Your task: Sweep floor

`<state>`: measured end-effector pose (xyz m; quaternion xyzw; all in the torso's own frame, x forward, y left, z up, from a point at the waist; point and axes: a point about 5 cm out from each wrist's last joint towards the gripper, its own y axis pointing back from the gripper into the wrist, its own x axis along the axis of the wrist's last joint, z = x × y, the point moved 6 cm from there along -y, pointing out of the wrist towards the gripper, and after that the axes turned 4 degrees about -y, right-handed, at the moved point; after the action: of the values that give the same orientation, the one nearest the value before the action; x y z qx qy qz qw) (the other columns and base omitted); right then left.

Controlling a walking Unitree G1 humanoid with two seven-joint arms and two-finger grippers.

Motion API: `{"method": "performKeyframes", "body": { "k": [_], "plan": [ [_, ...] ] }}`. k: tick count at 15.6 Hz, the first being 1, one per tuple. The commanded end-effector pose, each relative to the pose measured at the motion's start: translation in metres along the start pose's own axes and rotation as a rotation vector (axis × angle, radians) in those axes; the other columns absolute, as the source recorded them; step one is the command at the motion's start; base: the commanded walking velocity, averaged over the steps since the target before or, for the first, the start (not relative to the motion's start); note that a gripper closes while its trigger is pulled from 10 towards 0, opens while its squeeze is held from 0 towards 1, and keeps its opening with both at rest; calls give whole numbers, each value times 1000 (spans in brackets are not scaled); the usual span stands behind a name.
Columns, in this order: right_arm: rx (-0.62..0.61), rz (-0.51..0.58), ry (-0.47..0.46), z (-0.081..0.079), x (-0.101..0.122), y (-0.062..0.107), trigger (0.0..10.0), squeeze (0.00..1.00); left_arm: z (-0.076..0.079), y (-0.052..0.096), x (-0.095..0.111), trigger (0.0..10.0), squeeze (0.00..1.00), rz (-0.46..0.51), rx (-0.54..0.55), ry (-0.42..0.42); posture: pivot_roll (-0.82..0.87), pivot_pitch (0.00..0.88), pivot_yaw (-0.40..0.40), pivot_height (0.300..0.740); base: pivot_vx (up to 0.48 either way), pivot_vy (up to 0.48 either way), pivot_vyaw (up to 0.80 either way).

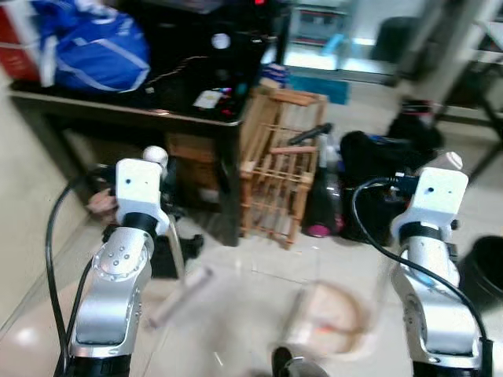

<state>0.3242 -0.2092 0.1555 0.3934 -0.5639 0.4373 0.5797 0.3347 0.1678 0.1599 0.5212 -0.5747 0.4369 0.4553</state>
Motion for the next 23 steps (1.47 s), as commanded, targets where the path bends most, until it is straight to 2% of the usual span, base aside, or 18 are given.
{"method": "performKeyframes", "body": {
  "k": [1, 3, 4, 5, 6, 8, 10, 11, 12, 14, 17, 20, 23],
  "plan": [
    [43, -6, -43, -2, 4, 1, 10000, 0, 8, 1, 9, 10000, 0, 27, -32, 9, 70, 0, 12, 740, 0, 0, -800],
    [61, -21, -62, -5, 3, 3, 10000, 0, 12, 3, 7, 10000, 0, 16, -63, 37, 60, 0, 20, 740, 0, 0, -800],
    [68, -30, -68, -7, 3, 4, 10000, 0, 11, 2, 9, 10000, 0, 19, -60, 24, 60, 0, 20, 740, 0, 0, -800],
    [88, -27, -57, -10, 5, 4, 10000, 0, 9, 1, 10, 10000, 0, 26, -48, -8, 60, 0, 22, 740, 0, 0, -800],
    [99, -10, -29, -12, 9, 3, 10000, 0, 10, 1, 11, 10000, 0, 26, -59, 6, 61, 0, 23, 740, 0, 0, -800],
    [74, -35, -48, -7, 3, 5, 10000, 0, 13, 3, 10, 10000, 0, 13, -95, 60, 58, 0, 26, 740, 0, 0, -800],
    [50, -36, -54, 0, 4, 6, 10000, 0, 17, 2, 4, 10000, 0, -12, -113, 69, 44, 0, 38, 740, 0, 0, -800],
    [28, -11, -29, 5, 9, 5, 10000, 0, 14, -1, 5, 10000, 0, 8, -93, -2, 38, 0, 43, 740, 0, 0, -800],
    [13, -12, -50, 9, 10, 5, 10000, 0, 15, -3, 4, 10000, 0, 13, -84, -33, 39, 0, 47, 740, 0, 0, -800],
    [13, -23, -64, 9, 9, 6, 10000, 0, 14, -4, 8, 10000, 0, 32, -97, -27, 37, 0, 50, 740, 0, 0, -800],
    [1, -21, -29, 9, 6, 7, 10000, 0, 10, -6, 12, 10000, 0, 55, -71, -12, 44, 0, 47, 740, 0, 0, -800],
    [83, -19, -9, -4, 10, 3, 10000, 0, 4, -2, 8, 10000, 0, 47, -34, -17, 47, 0, 20, 740, 0, 0, -800],
    [99, -44, -19, -8, 7, 2, 10000, 0, 4, -1, 8, 10000, 0, 48, -41, -20, 57, 0, 7, 740, 0, 85, -800]
  ]
}}
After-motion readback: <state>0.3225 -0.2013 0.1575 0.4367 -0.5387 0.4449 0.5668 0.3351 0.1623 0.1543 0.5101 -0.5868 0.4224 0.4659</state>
